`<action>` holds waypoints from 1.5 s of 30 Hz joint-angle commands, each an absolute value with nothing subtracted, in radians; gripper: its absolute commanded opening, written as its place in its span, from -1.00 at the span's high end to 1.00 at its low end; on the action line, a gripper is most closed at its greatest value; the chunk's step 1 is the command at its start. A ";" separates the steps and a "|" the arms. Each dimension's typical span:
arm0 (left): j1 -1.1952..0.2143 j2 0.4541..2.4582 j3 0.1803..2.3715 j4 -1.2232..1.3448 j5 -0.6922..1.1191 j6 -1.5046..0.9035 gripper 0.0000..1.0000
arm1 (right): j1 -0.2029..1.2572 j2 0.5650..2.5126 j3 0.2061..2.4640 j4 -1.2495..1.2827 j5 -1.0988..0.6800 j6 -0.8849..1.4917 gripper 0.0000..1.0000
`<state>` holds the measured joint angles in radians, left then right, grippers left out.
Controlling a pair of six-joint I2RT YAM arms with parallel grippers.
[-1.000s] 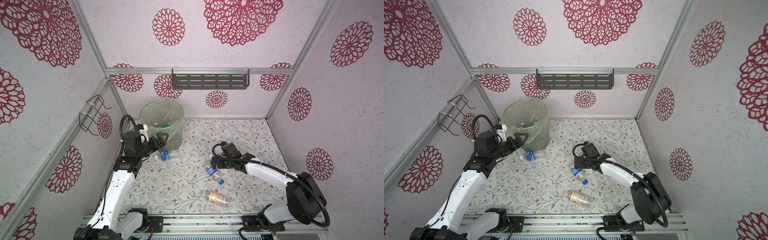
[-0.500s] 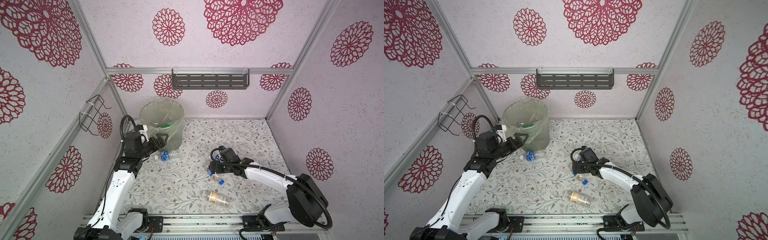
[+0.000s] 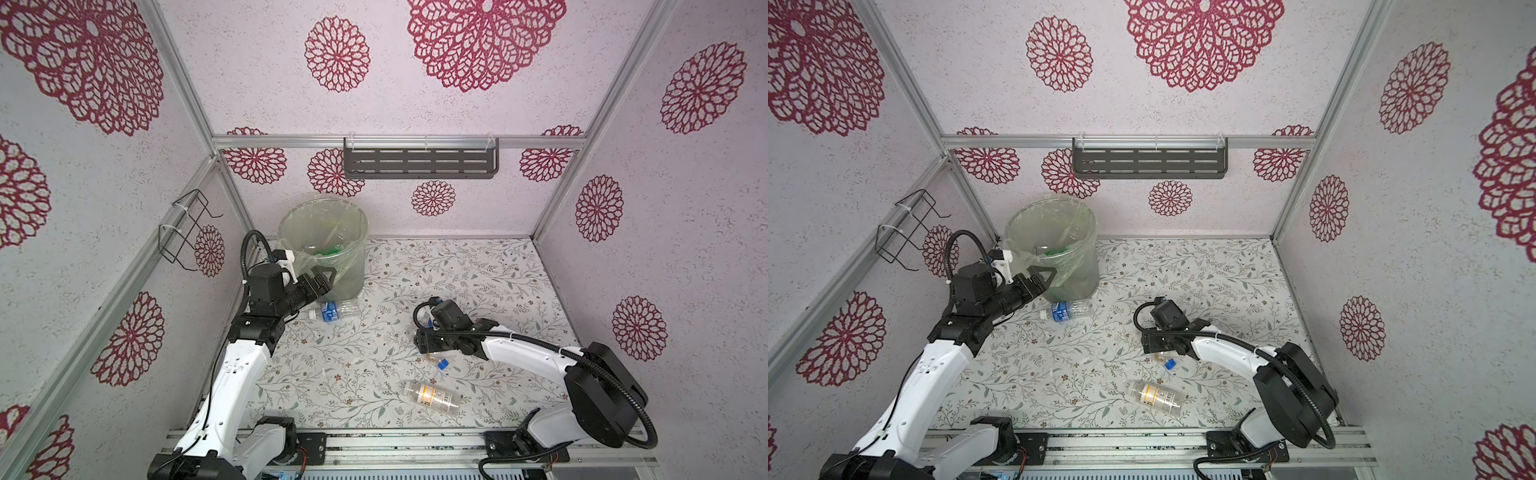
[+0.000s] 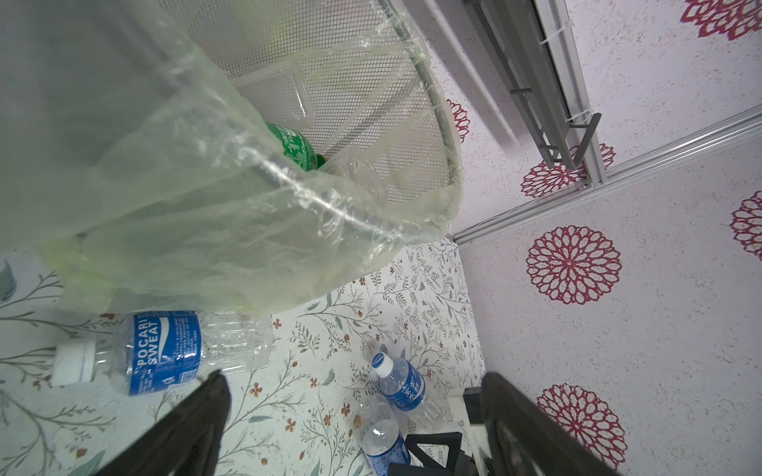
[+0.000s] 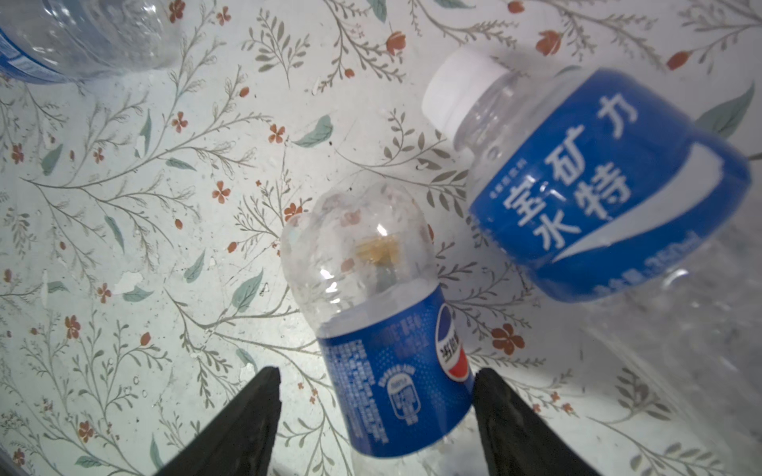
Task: Throw the plastic bottles in the bin
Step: Pick up the plastic bottle from the center of the table.
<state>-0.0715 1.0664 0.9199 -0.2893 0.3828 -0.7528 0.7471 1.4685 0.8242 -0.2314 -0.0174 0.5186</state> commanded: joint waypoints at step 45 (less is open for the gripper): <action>-0.076 1.081 0.902 -0.313 0.350 -0.726 -0.94 | 0.790 1.523 0.895 -0.251 0.030 0.506 -0.22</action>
<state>-0.0715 1.0744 0.8928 -0.3191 0.3637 -0.7399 0.7826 1.5539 0.8589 -0.2371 0.0048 0.5156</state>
